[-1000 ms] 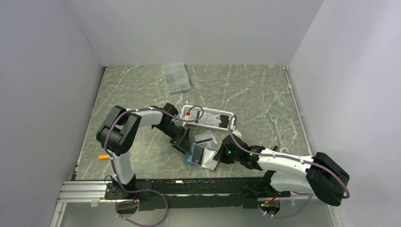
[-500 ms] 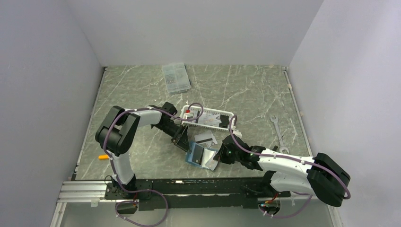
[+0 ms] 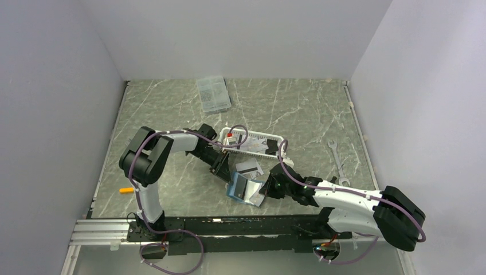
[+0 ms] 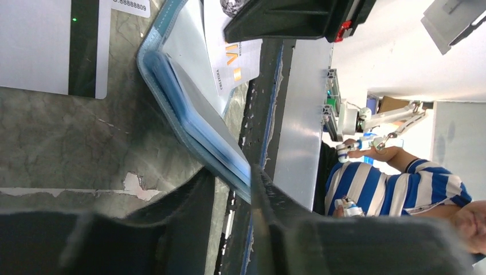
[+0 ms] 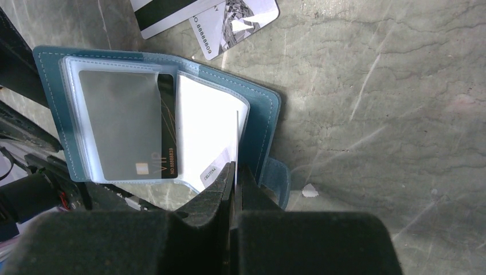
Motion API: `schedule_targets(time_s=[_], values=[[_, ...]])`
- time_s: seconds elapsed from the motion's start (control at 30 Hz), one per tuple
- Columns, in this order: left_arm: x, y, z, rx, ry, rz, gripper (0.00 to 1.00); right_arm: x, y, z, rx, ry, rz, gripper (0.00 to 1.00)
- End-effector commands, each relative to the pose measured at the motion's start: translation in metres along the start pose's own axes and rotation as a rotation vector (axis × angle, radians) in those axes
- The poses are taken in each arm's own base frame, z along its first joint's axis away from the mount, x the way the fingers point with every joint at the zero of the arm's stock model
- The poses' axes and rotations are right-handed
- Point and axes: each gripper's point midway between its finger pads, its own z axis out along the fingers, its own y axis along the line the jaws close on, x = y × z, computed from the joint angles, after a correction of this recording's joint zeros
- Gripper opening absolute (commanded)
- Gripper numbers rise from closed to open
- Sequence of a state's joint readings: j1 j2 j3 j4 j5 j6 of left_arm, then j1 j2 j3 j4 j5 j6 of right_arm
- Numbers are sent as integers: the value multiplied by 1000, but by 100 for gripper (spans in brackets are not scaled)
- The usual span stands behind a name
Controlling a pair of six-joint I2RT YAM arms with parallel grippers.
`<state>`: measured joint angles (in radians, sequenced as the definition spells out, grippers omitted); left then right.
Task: Put the credit cards into the card holder
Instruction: Turn over the card slot in the card holder.
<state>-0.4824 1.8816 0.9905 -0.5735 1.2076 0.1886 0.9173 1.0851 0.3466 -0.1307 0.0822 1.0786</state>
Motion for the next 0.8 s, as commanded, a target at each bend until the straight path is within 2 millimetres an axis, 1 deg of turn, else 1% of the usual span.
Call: schedule_targets(time_s=[0.0, 0.03, 0.07, 0.17, 0.23, 0.3, 0.4, 0.5, 0.57, 0.63, 0.7, 0.77], values=[[-14, 2, 5, -16, -15, 71, 26, 20, -65, -4, 226, 49, -59, 0], [-13, 4, 6, -31, -11, 76, 13, 20, -63, -3, 218, 49, -59, 0], [-14, 7, 7, -46, -10, 80, 8, 20, -62, -3, 209, 49, -56, 0], [-17, 13, 7, -86, -10, 87, 0, 17, -54, -3, 181, 41, -60, 0], [-20, 12, 6, -97, -11, 90, 0, 12, -46, -6, 159, 29, -69, 0], [-23, 10, 4, -104, -10, 94, 0, 1, -30, -14, 116, -2, -84, 0], [-29, 5, -2, -142, -11, 112, 0, -25, -9, -33, 71, -91, -122, 0], [-38, -3, -11, -203, -19, 135, 0, -52, 22, -56, -16, -188, -140, 0], [-43, -7, -17, -234, -25, 140, 0, -65, 41, -64, -57, -222, -152, 0], [-46, -11, -20, -244, -15, 130, 0, -73, 55, -64, -63, -224, -171, 0], [-45, -14, -22, -251, 1, 110, 0, -76, 70, -59, -73, -209, -195, 0], [-44, -13, -23, -268, 2, 105, 0, -81, 79, -55, -67, -209, -206, 0]])
